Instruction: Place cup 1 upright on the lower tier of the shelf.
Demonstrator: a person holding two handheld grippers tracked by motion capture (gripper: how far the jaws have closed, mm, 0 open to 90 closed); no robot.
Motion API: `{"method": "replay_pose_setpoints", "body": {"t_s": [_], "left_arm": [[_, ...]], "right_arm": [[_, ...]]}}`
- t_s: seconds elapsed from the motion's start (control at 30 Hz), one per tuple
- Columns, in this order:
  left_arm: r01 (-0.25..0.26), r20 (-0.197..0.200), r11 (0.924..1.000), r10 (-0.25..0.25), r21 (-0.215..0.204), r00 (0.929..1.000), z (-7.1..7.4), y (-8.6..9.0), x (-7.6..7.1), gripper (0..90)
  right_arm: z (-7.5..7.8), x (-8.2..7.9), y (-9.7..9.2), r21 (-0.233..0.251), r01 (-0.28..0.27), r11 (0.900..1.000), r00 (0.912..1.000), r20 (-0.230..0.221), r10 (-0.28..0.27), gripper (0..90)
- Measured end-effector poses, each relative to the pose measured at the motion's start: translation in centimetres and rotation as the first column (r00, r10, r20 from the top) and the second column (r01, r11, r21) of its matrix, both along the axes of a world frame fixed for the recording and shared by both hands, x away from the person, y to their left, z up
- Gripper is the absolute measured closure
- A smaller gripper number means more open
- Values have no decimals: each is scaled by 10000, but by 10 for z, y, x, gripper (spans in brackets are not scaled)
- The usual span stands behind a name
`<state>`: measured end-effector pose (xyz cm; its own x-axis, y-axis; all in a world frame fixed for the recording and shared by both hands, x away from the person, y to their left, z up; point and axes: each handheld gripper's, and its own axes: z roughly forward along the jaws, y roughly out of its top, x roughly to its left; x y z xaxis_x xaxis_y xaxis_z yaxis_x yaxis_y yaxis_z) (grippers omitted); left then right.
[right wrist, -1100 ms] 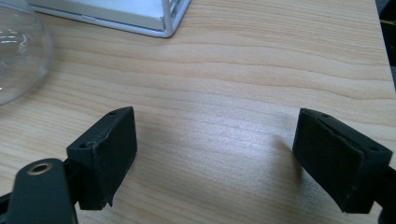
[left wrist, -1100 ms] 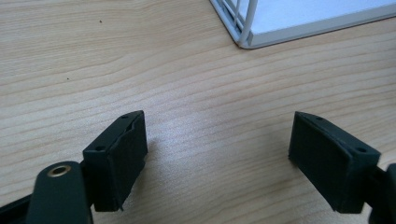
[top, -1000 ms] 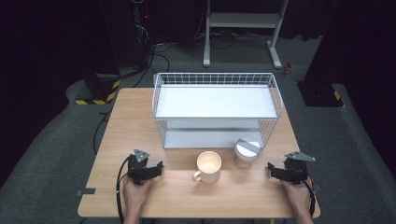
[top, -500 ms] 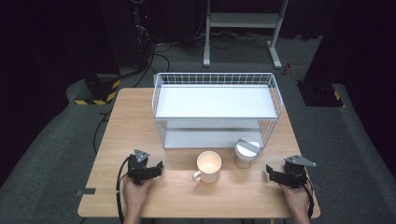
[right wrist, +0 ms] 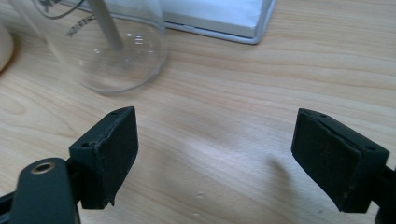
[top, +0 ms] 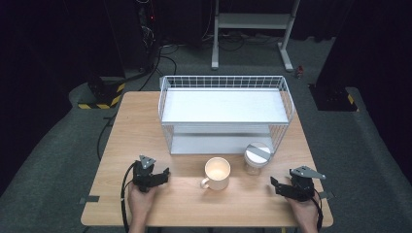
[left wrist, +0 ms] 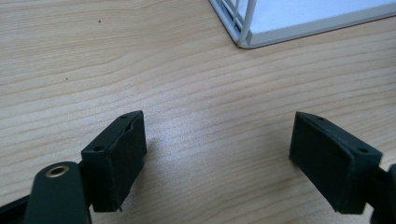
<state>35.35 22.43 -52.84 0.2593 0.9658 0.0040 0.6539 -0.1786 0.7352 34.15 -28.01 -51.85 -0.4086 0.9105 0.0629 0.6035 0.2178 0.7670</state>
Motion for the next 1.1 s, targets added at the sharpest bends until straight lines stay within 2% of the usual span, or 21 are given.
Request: {"method": "replay_pose_setpoints", "body": {"t_s": [0.6,0.8,0.9,1.1], "left_arm": [[-18,28,10000,18,-5,10000,0,0,0,188],[-15,25,10000,15,-3,10000,0,0,0,188],[-14,25,10000,14,-1,10000,0,0,0,188],[14,-8,10000,-14,2,10000,0,0,0,186]], "right_arm": [[-1,-13,27,74,-816,9966,9966,90,815,156],[-3,-11,39,157,-981,9951,9952,84,980,150],[-1,-10,43,84,-1123,9936,9934,250,1120,148],[0,-7,50,132,-1032,9946,9945,197,1029,140]]}}
